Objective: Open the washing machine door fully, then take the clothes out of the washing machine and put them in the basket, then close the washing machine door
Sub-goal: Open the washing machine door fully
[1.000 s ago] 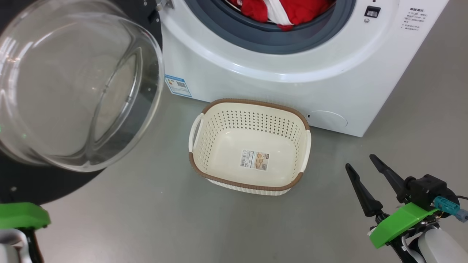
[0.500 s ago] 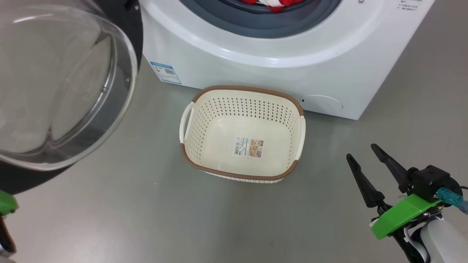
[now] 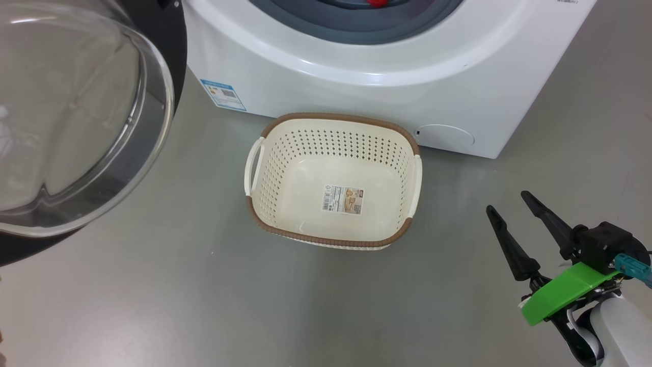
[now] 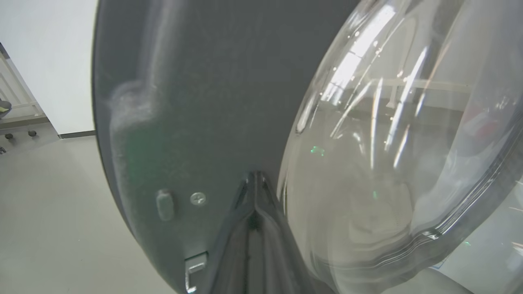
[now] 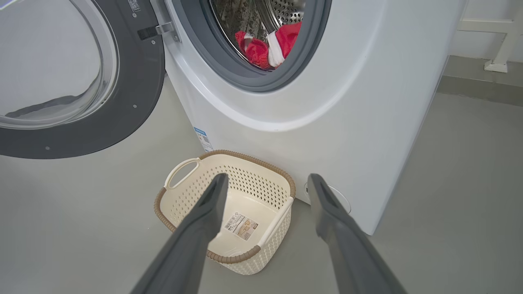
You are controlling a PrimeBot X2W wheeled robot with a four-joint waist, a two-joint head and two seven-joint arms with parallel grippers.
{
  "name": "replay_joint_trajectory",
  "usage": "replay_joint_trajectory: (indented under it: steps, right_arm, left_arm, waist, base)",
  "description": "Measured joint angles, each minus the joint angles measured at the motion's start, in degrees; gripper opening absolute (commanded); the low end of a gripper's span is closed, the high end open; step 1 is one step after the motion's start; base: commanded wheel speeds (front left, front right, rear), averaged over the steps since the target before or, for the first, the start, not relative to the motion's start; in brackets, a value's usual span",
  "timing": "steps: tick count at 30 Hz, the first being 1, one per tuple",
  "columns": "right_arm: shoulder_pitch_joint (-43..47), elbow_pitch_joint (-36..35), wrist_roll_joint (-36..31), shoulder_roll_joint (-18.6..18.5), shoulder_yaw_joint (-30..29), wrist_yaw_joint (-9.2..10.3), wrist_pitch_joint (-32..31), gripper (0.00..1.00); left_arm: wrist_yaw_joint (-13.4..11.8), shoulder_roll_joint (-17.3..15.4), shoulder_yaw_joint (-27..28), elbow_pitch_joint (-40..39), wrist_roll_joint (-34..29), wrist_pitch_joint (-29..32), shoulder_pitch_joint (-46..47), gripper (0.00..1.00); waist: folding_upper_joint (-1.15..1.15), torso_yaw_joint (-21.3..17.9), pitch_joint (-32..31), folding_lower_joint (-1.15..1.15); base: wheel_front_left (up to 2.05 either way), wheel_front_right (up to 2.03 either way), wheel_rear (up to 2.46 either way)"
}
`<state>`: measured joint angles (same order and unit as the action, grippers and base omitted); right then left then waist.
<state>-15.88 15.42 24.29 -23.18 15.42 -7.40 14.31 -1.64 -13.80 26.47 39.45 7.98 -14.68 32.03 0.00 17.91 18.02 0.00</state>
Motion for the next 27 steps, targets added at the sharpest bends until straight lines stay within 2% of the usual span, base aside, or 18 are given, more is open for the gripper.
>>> replay_joint_trajectory:
  steps: [9, 16, 17, 19, 21, 22, 23, 27]
  right_arm:
    - [0.0, 0.2, 0.0, 0.1, -0.1, 0.0, 0.0, 1.0]
    - [0.5, 0.3, 0.0, 0.6, -0.4, 0.0, 0.0, 1.0]
    - [0.5, 0.4, 0.0, 0.7, -0.5, 0.0, 0.0, 1.0]
    - [0.6, 0.4, 0.0, 1.0, -0.6, 0.0, 0.0, 1.0]
    - [0.7, 0.5, 0.0, 1.3, -0.6, 0.0, 0.0, 1.0]
    - [0.8, 0.6, 0.0, 1.4, -0.6, 0.0, 0.0, 1.0]
    - [0.8, 0.6, 0.0, 1.5, -0.6, 0.0, 0.0, 1.0]
    - [1.0, 0.6, 0.0, 1.9, -0.7, 0.0, 0.0, 1.0]
  left_arm:
    - [1.6, 1.8, 1.0, -1.8, -0.5, 0.0, -0.3, 0.0]
    - [4.7, 4.7, 1.6, -6.7, -1.0, 0.0, -4.4, 0.0]
    - [5.5, 5.2, 1.5, -7.2, -1.0, 0.0, -5.1, 0.04]
    - [6.0, 6.3, 1.5, -8.7, -1.0, 0.0, -6.5, 0.33]
    - [6.5, 7.4, 1.1, -10.3, -1.5, 0.0, -8.2, 0.44]
    - [6.6, 8.1, 1.1, -11.1, -1.7, 0.0, -9.0, 0.75]
    - [7.0, 8.6, 0.9, -11.7, -1.9, 0.0, -9.9, 1.0]
    - [7.6, 10.3, -0.7, -14.1, -2.6, 0.0, -13.8, 1.0]
  waist:
    - [0.0, 0.6, -1.6, 0.0]
    - [0.0, 1.0, -3.7, 0.0]
    - [0.0, 1.0, -4.0, 0.0]
    - [0.0, 1.1, -4.7, 0.0]
    - [0.0, 1.2, -5.4, 0.0]
    - [0.0, 1.2, -5.8, 0.0]
    - [0.0, 1.1, -6.1, 0.0]
    - [0.0, 0.8, -7.3, 0.0]
  base:
    - [0.0, 0.0, 0.0]
    - [0.0, 0.0, 0.0]
    - [0.0, 0.0, 0.0]
    - [0.0, 0.0, 0.0]
    - [0.0, 0.0, 0.0]
    - [0.0, 0.0, 0.0]
    - [0.0, 0.0, 0.0]
    - [0.0, 0.0, 0.0]
